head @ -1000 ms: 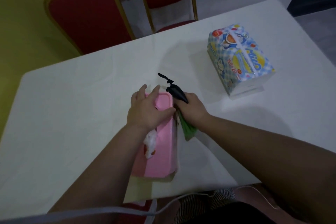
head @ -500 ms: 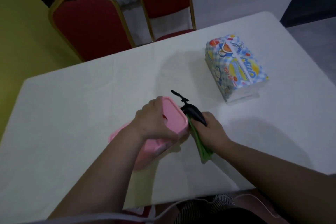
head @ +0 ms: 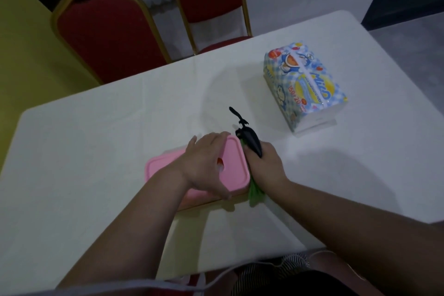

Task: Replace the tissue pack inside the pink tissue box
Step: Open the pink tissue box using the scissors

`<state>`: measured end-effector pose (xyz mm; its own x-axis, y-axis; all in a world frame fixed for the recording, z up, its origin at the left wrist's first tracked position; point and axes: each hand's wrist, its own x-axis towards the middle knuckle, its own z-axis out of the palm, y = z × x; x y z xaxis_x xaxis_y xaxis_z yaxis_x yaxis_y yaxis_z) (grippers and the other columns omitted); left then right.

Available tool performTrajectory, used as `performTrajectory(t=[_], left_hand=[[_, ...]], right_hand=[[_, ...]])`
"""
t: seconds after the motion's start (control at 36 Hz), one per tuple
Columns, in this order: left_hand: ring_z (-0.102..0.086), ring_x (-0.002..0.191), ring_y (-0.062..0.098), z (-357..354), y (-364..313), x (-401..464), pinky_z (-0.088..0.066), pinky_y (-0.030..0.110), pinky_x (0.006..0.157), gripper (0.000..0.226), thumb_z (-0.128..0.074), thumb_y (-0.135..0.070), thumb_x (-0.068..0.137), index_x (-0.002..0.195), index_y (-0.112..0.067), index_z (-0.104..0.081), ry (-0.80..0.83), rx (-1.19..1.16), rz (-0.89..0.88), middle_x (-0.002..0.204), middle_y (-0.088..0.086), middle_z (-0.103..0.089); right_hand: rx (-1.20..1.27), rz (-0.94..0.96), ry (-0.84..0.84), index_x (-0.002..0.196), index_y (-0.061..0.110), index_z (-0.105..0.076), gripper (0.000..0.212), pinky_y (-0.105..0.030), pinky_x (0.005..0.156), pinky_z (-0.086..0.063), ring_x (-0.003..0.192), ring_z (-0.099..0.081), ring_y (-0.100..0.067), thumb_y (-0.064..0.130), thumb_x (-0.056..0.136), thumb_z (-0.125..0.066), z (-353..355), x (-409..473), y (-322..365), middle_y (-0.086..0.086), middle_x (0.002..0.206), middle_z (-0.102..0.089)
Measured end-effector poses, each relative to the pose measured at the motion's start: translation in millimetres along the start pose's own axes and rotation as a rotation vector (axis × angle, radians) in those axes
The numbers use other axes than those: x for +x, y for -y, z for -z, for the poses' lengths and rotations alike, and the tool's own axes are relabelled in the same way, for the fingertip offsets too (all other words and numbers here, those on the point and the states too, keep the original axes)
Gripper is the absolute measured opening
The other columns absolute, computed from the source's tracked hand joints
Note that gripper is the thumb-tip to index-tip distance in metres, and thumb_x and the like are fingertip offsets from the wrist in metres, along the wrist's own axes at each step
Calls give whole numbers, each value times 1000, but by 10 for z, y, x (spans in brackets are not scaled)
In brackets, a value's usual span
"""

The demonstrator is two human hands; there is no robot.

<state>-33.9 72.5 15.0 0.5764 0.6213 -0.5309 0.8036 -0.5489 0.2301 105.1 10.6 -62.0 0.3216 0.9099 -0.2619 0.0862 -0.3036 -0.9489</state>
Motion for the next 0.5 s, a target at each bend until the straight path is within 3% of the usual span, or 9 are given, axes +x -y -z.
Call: performTrajectory(t=[0.08,0.17,0.28,0.33,0.39,0.42,0.5], left_hand=[[3,145,17,0,-14,-25,6,45,118,133,-82,-52,54,149,-19,5,37,53,-14,157,0,-6],[16,144,14,10,-9,-58,13,45,115,133,-82,-50,56,149,-19,8,73,98,-32,159,-3,3],[31,138,15,-14,9,-154,23,57,107,141,-84,-44,52,145,-32,21,102,174,23,152,-10,29],[39,133,16,-71,41,-249,26,58,104,143,-84,-47,49,141,-41,25,72,78,113,143,-10,39],[36,135,16,-146,99,-401,25,54,104,133,-74,-63,50,142,-44,20,-119,-148,290,147,-11,36],[29,140,17,-206,135,-469,21,53,106,123,-66,-70,56,145,-42,14,-301,-237,418,151,-10,30],[3,146,29,-432,259,-577,5,59,111,87,-53,-62,81,149,-29,-11,-795,-524,895,160,6,4]], right_hand=[[-23,-45,44,76,-5,-56,38,-29,55,-39,57,-53,-20,31,88,-53,-18,176,64,-29,71,-60],[-35,-83,158,73,8,-65,37,-30,62,-41,66,-59,-19,39,89,-53,23,284,163,-13,71,-65],[-72,-131,295,76,22,-71,26,-35,83,-48,87,-64,-23,43,85,-58,103,303,210,-7,89,-71],[-142,-119,321,74,19,-71,28,-35,79,-48,83,-64,-23,44,83,-60,117,256,182,-9,85,-70],[-214,-92,343,65,17,-64,33,-32,66,-43,67,-58,-19,44,83,-59,113,167,128,-6,69,-64],[-229,-85,338,58,18,-57,36,-30,61,-38,60,-53,-16,44,83,-58,108,106,100,-2,61,-57],[-226,-35,297,51,21,-36,42,-30,55,-30,49,-39,-11,44,79,-57,74,-102,-16,3,52,-38]])
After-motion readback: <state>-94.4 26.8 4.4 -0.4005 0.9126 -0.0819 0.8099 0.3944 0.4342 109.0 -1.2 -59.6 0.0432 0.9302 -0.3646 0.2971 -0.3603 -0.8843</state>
